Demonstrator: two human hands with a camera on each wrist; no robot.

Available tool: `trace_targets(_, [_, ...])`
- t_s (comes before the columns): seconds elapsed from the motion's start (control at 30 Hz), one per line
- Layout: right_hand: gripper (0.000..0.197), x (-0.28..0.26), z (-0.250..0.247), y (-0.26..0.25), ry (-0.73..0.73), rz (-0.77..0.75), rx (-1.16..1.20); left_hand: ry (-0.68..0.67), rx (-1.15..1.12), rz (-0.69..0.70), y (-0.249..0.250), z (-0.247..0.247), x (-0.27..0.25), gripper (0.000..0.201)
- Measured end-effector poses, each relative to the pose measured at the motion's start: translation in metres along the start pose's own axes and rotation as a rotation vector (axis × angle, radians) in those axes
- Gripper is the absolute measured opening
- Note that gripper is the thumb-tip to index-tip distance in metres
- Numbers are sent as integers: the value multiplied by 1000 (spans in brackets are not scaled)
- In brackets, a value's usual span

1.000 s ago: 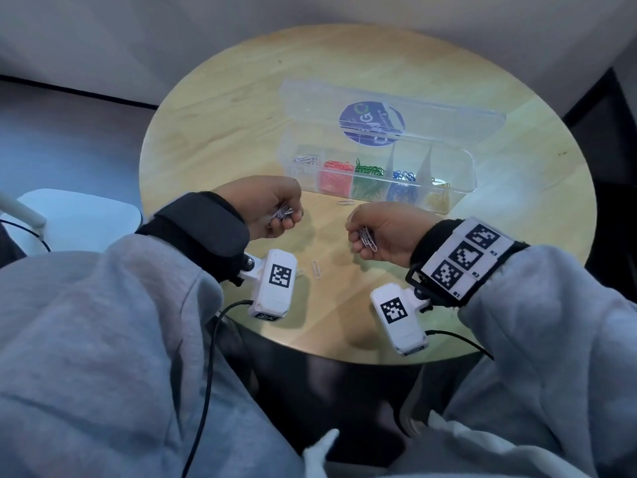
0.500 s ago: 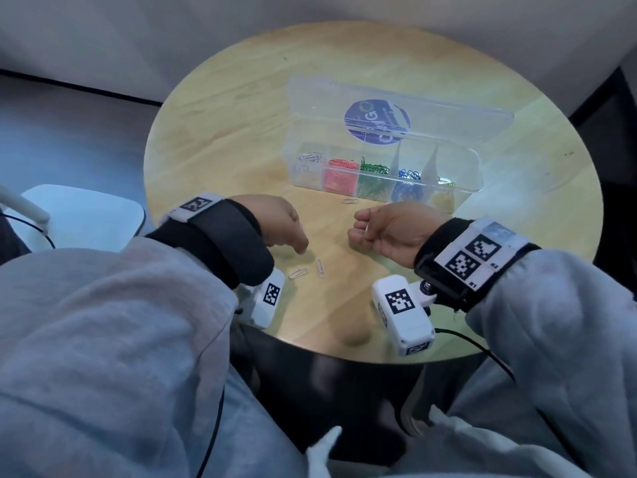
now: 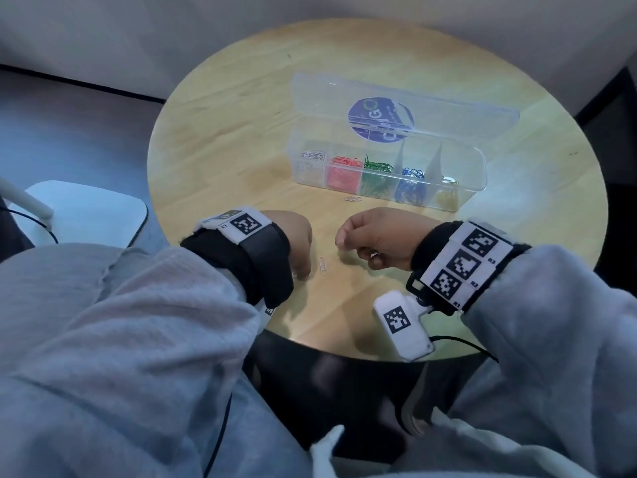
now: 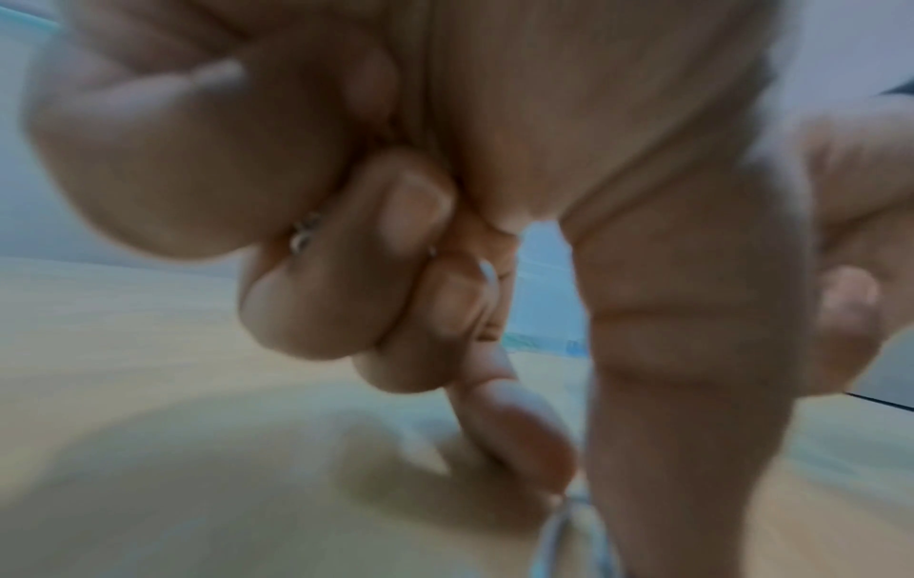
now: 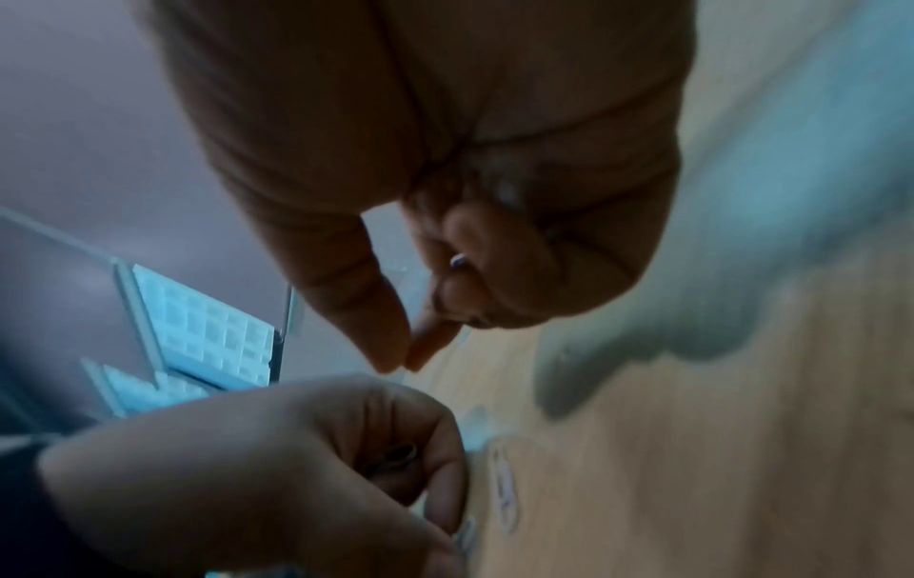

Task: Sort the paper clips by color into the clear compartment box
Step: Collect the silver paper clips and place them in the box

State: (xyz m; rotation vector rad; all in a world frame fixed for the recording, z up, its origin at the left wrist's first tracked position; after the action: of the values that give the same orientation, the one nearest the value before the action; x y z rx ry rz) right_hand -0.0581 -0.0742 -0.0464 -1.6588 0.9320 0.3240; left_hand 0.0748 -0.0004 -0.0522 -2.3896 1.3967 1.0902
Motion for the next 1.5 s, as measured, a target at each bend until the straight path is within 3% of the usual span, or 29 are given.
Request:
trace_targets(0.17, [6, -1, 2, -5, 87, -22, -478, 38, -26, -3, -2, -2, 4, 21])
trace_targets(0.37, [22, 9, 19, -12, 156, 17, -739, 55, -94, -27, -11, -8, 9, 26])
trace_targets(0.5, [32, 16, 28, -17, 170, 10, -832, 42, -87, -30, -9, -7, 8, 31])
trace_targets(0.8, [19, 17, 20, -13, 182, 37, -889, 89, -42, -30, -5, -9, 5, 29])
trace_targets(0.87, [6, 12, 13, -9, 174, 40, -830, 144, -30, -44, -7, -17, 0, 28])
trace_targets(0.97, [14, 9, -6, 1, 167, 57, -628, 159, -6, -98, -14, -21, -4, 37])
trace_targets(1.07, [22, 6, -26, 5, 160, 35, -193, 69, 26, -153, -14, -13, -4, 33])
trace_targets(1.13, [30, 4, -38, 5, 183, 7, 146, 58, 58, -155, -12, -10, -2, 34])
trace_targets(1.2, [29, 2, -45, 5, 214, -16, 341, 71, 117, -142, -11, -9, -2, 33])
trace_targets(1.33, [19, 1, -43, 5, 174, -36, 458, 78, 103, -117, -12, -8, -1, 16])
trace_targets(1.5, [21, 4, -37, 2, 216, 4, 515, 66, -124, -62, -18, -15, -3, 23])
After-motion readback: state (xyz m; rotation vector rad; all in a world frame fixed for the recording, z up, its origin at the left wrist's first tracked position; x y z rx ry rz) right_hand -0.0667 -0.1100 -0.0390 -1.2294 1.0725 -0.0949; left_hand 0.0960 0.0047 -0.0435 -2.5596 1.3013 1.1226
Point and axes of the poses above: each hand's wrist, its own x-axis towards the middle knuckle, its own z-axis out of the palm, y = z × x, the point moved 1 cm from there along x, towards the middle knuckle, and after that the axes turned 10 degrees about -x, right-handed, at the moved point
